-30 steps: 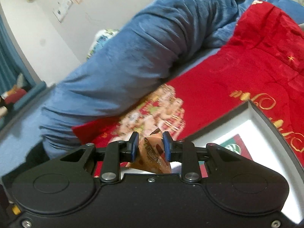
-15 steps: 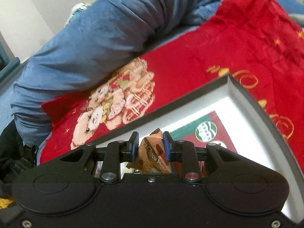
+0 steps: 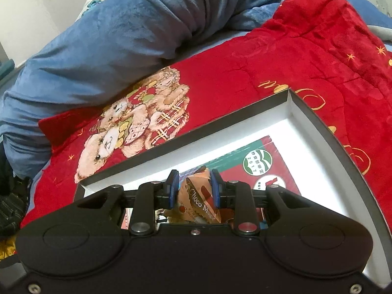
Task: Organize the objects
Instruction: 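Lift the brown scrunchie and Choco packet and carry them over the black box, then open both grippers to drop the scrunchie and packet into the box, then withdraw both open grippers from the box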
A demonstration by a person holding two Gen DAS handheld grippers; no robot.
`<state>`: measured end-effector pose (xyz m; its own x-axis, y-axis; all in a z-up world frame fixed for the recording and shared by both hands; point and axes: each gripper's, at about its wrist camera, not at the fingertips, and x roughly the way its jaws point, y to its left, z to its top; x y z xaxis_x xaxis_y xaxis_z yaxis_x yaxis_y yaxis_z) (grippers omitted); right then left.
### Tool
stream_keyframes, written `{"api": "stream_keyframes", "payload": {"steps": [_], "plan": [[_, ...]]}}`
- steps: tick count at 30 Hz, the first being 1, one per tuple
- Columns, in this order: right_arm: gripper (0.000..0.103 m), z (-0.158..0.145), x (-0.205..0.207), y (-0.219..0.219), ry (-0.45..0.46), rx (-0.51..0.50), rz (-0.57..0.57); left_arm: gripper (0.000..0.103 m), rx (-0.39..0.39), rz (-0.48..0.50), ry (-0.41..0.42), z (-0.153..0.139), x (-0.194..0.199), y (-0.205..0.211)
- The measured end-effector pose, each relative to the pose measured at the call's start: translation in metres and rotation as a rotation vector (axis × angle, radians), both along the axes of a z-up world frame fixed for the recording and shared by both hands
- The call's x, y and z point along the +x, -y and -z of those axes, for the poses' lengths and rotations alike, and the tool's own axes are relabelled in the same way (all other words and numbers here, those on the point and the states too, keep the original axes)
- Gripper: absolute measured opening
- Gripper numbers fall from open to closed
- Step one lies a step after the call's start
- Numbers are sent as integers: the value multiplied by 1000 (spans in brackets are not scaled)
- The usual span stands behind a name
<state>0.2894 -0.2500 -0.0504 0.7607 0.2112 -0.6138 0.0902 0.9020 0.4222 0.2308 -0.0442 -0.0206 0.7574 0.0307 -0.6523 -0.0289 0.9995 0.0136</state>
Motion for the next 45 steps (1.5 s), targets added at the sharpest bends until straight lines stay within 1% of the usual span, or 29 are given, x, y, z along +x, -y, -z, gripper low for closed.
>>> {"api": "stream_keyframes", "payload": {"steps": [5, 10, 12, 17, 19, 23, 25, 27, 28, 29, 30, 31, 32, 33, 35, 36, 37, 39, 41, 42, 43, 44, 45], "plan": [[26, 3, 2, 6, -17, 22, 12, 26, 16, -24, 8, 7, 0, 0], [26, 5, 2, 8, -20, 36, 7, 30, 33, -27, 14, 8, -1, 1], [26, 5, 2, 8, -21, 38, 6, 31, 28, -29, 13, 8, -1, 0], [27, 5, 2, 8, -21, 38, 1, 39, 17, -43, 22, 9, -1, -4], [27, 5, 3, 8, -23, 35, 0, 53, 10, -50, 24, 9, -1, -6], [28, 4, 2, 6, -20, 21, -3, 54, -25, -77, 44, 7, -2, -12], [30, 4, 3, 5, -20, 16, -6, 56, -44, -83, 46, 6, -2, -16], [37, 4, 3, 4, -12, 20, -21, 57, -61, -82, 46, 5, -2, -19], [45, 3, 2, 3, -7, 22, -25, 59, -69, -82, 46, 4, -2, -20], [50, 2, 1, 1, -1, 17, -24, 61, -73, -81, 47, 3, -2, -20], [51, 1, 0, -2, 5, 0, -23, 65, -68, -82, 51, 0, -3, -20], [53, -1, -1, -5, 13, -16, -24, 65, -60, -82, 59, -2, -5, -19], [59, -3, -3, -8, 26, -33, -26, 65, -52, -79, 71, -5, -7, -19], [62, -6, -6, -10, 44, -40, -29, 66, -49, -74, 81, -8, -9, -20], [74, -11, -12, -15, 88, -29, -41, 72, -69, -72, 103, -16, -13, -24], [78, -15, -16, -17, 110, -14, -49, 76, -84, -81, 117, -21, -15, -28], [84, -19, -20, -20, 131, -3, -59, 80, -100, -90, 129, -26, -18, -31], [89, -29, -31, -26, 188, 6, -97, 83, -127, -102, 129, -37, -22, -38], [94, -44, -45, -30, 226, -8, -126, 85, -147, -107, 132, -50, -29, -45], [96, -52, -53, -31, 247, -18, -132, 88, -157, -96, 140, -58, -35, -49], [100, -61, -63, -30, 274, -32, -135, 91, -162, -77, 143, -65, -41, -52], [103, -71, -74, -28, 300, -53, -132, 92, -163, -51, 149, -75, -49, -56], [103, -80, -84, -25, 317, -75, -118, 94, -161, -38, 157, -81, -56, -60]]}}
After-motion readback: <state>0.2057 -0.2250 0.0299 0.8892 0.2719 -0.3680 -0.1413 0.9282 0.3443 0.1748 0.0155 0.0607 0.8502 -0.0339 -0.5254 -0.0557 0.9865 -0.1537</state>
